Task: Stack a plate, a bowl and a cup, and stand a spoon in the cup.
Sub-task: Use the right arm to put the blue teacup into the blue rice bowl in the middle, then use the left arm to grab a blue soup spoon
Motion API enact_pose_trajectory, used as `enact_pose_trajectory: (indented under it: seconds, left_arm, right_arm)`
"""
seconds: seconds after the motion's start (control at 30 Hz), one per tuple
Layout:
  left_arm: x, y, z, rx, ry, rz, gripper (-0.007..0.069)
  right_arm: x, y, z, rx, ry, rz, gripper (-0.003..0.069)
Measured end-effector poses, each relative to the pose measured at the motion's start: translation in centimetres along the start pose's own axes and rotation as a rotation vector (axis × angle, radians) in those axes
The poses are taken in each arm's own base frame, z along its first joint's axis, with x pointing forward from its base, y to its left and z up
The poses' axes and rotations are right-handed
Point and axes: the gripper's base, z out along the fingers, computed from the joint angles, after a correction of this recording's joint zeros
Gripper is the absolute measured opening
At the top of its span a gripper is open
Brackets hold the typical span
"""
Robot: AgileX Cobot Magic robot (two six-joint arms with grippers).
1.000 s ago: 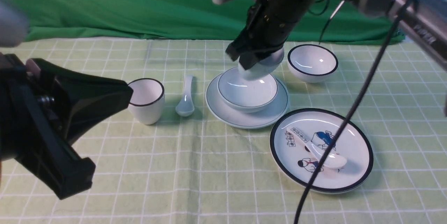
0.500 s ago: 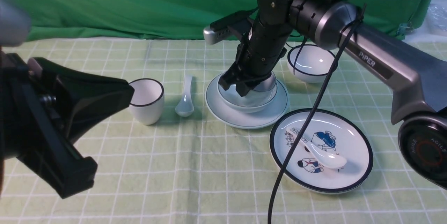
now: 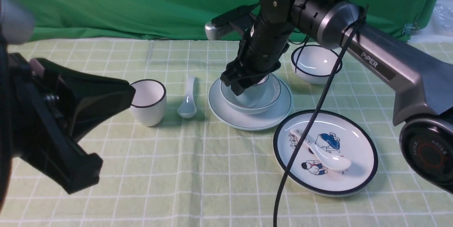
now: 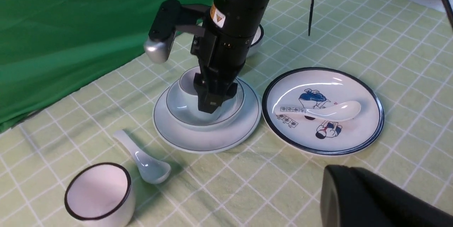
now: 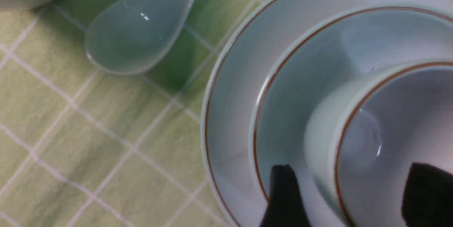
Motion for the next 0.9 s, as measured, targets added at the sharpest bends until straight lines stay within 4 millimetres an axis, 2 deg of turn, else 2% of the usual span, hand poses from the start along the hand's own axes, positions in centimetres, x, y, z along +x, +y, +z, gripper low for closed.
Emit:
enact_pose_trajectory:
  seconds: [0.03,0.1,0.13,0.17,0.2,0.23,0.27,0.3,0.33,0.37,0.4,0.43,0.5,0.53,0.57,0.6,0.63,0.8,0.9]
  left_arm:
    - [0.2,0.2,1.1,-0.022,0.041,-0.020,0.0006]
    - [0.2,0.5,2.5,-0.049,0.101,-0.044,0.0006]
    - [0.1,0.6,2.7,-0.053,0.108,-0.041,0.0006]
    - [-0.3,1.3,4.8,-0.087,0.188,-0.077,0.0006]
    - [-0.4,1.5,5.3,-0.094,0.206,-0.086,0.0006]
    - [-0.8,2.2,6.8,-0.114,0.256,-0.114,0.0006]
    - [-1.2,3.1,8.4,-0.123,0.297,-0.148,0.0006]
    - [-1.5,3.8,9.5,-0.125,0.321,-0.174,0.0006]
    - [-1.6,4.4,10.3,-0.124,0.338,-0.199,0.0006]
    - [-1.8,5.2,11.8,-0.119,0.359,-0.225,0.0006]
    - [-1.9,5.8,12.7,-0.114,0.371,-0.237,0.0006]
    - [-2.0,7.2,14.8,-0.113,0.395,-0.277,0.0006]
    - [-2.1,8.8,18.2,-0.120,0.441,-0.291,0.0006]
    - [-2.0,9.4,19.5,-0.124,0.466,-0.291,0.0006]
    - [-1.9,10.3,21.7,-0.133,0.515,-0.292,0.0006]
    - [-1.9,10.4,22.0,-0.134,0.521,-0.290,0.0006]
    - [-1.7,11.2,24.4,-0.143,0.582,-0.291,0.0006]
    - [-0.7,13.3,29.6,-0.211,0.723,-0.287,0.0017]
    - [-0.1,14.7,32.6,-0.268,0.750,-0.260,0.0068]
  right_arm:
    - [-0.1,0.1,-1.7,0.000,-0.001,-0.001,0.0490]
    - [-0.1,0.2,-3.9,0.004,-0.017,-0.004,0.0474]
    - [-0.1,0.2,-4.2,0.005,-0.022,-0.004,0.0470]
    - [-0.1,0.3,-7.5,0.023,-0.080,-0.004,0.0395]
    - [0.0,0.3,-8.2,0.030,-0.089,-0.005,0.0374]
    - [0.3,0.3,-9.9,0.045,-0.108,-0.006,0.0328]
    - [1.1,0.4,-12.0,0.064,-0.120,-0.006,0.0244]
    - [2.0,0.4,-13.5,0.086,-0.120,-0.003,0.0188]
    - [2.9,0.4,-14.0,0.104,-0.102,0.000,0.0160]
    - [4.0,0.4,-15.6,0.125,-0.106,0.012,0.0129]
    - [5.0,0.4,-15.8,0.138,-0.081,0.016,0.0107]
    - [7.1,0.7,-17.1,0.152,-0.060,0.031,0.0085]
    - [10.2,1.1,-18.9,0.159,-0.044,0.053,0.0079]
    - [11.4,1.3,-19.2,0.159,-0.038,0.059,0.0079]
    - [13.4,1.6,-19.4,0.156,-0.027,0.070,0.0081]
    - [13.8,1.7,-19.9,0.157,-0.048,0.073,0.0083]
    - [16.0,2.1,-20.6,0.158,-0.071,0.080,0.0087]
    - [21.1,3.0,-22.3,0.161,-0.136,0.099,0.0090]
    - [24.0,3.5,-23.6,0.165,-0.181,0.102,0.0091]
